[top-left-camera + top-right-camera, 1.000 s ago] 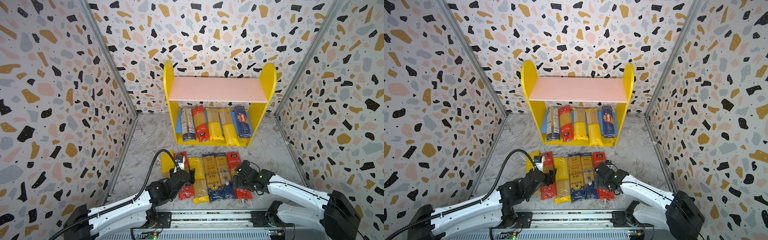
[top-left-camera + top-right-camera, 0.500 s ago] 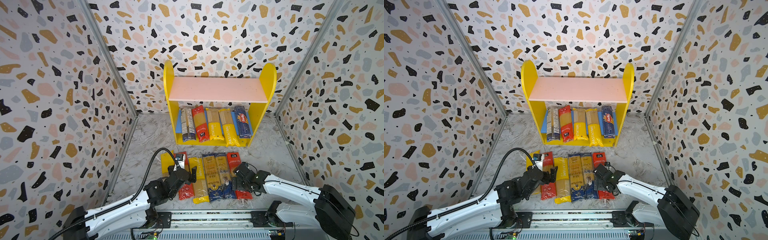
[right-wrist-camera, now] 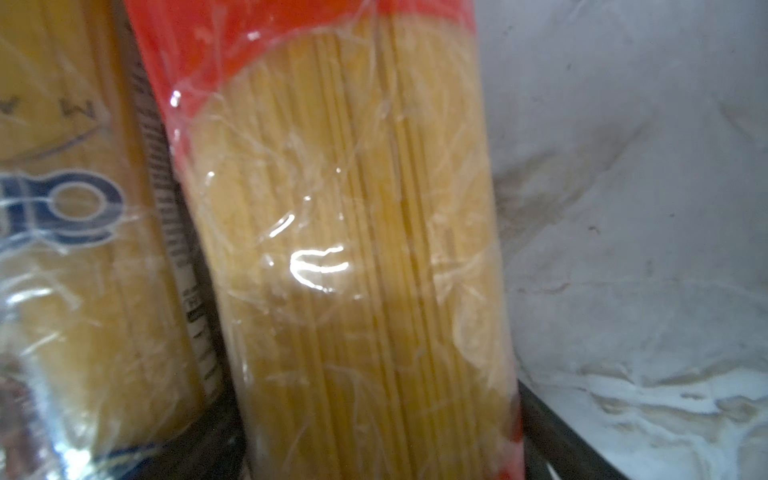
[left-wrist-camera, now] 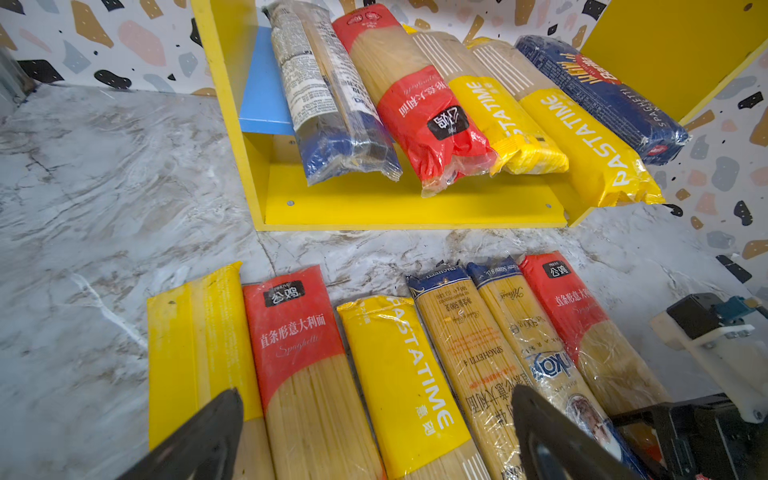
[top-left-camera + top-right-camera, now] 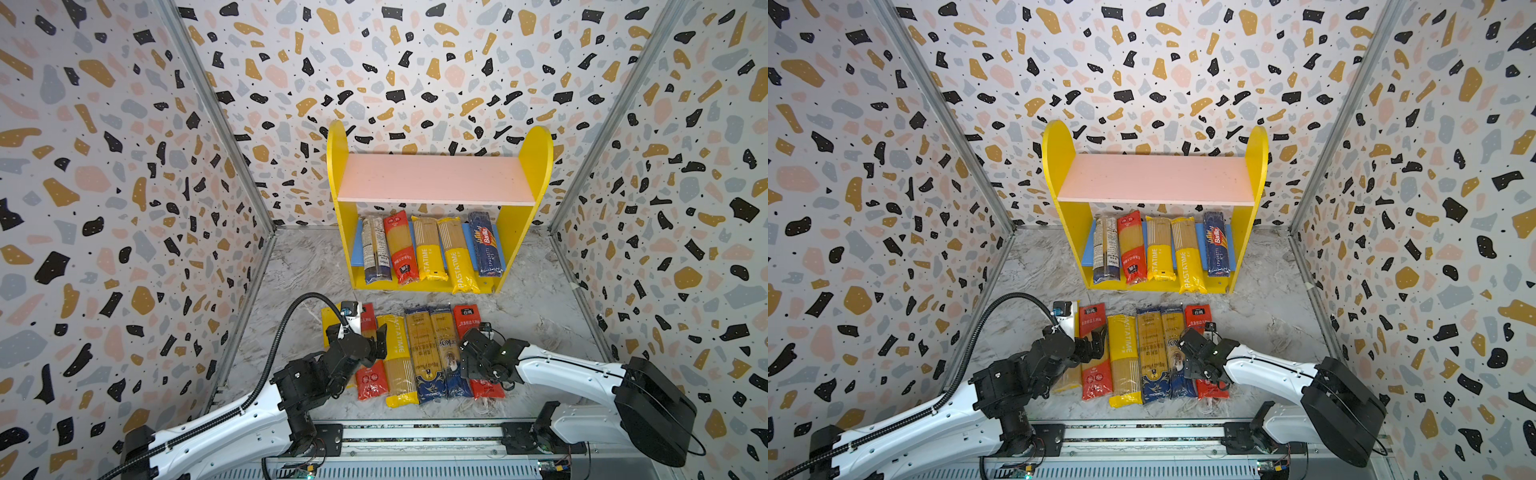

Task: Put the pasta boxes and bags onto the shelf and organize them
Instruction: 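Close the right gripper on the red-labelled bag and lift it upright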

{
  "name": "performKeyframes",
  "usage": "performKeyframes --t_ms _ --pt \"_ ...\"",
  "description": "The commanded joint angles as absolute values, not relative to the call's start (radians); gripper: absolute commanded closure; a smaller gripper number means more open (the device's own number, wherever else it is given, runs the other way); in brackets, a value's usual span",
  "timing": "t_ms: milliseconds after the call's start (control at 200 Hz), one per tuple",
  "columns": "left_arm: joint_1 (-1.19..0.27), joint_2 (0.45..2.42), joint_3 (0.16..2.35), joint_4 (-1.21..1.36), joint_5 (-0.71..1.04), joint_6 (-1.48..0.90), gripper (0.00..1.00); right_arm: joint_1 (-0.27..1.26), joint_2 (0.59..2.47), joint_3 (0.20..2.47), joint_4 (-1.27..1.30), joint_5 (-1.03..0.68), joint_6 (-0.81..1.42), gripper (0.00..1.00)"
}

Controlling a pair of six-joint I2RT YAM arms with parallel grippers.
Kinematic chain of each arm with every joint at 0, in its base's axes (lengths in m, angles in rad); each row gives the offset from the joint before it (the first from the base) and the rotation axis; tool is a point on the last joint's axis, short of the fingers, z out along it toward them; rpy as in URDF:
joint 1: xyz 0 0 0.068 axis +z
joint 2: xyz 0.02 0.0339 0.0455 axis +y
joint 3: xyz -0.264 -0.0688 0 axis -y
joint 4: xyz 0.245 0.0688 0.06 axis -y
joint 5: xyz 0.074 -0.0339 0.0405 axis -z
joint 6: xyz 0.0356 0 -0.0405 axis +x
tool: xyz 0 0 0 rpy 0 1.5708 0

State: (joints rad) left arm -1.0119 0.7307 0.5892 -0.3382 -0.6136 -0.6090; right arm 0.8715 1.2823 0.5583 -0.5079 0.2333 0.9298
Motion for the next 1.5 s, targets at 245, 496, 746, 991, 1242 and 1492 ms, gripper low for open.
performKeyframes --t_ms 245,496,746,991,1242,1492 --pt "-1.017 0.675 0.618 -0.399 -0.664 -0.594 0.01 0.91 1.415 0.576 -0.518 0.186 0.943 0.28" --pt "-1.017 0.653 0.616 -0.406 -0.678 -0.593 0.0 0.932 1.511 0.621 -0.486 0.15 0.937 0.55" --pt "-1.017 0.647 0.64 -0.416 -0.684 -0.594 0.01 0.934 1.409 0.6 -0.487 0.141 0.936 0.7" --pt "-1.017 0.656 0.661 -0.406 -0.659 -0.614 0.01 0.918 1.158 0.562 -0.561 0.173 0.944 0.8" --pt "-1.018 0.701 0.706 -0.419 -0.666 -0.617 0.0 0.877 0.921 0.527 -0.583 0.124 0.915 0.8" --pt "-1.018 0.741 0.744 -0.422 -0.673 -0.614 0.0 0.839 0.755 0.518 -0.593 0.05 0.884 0.8"
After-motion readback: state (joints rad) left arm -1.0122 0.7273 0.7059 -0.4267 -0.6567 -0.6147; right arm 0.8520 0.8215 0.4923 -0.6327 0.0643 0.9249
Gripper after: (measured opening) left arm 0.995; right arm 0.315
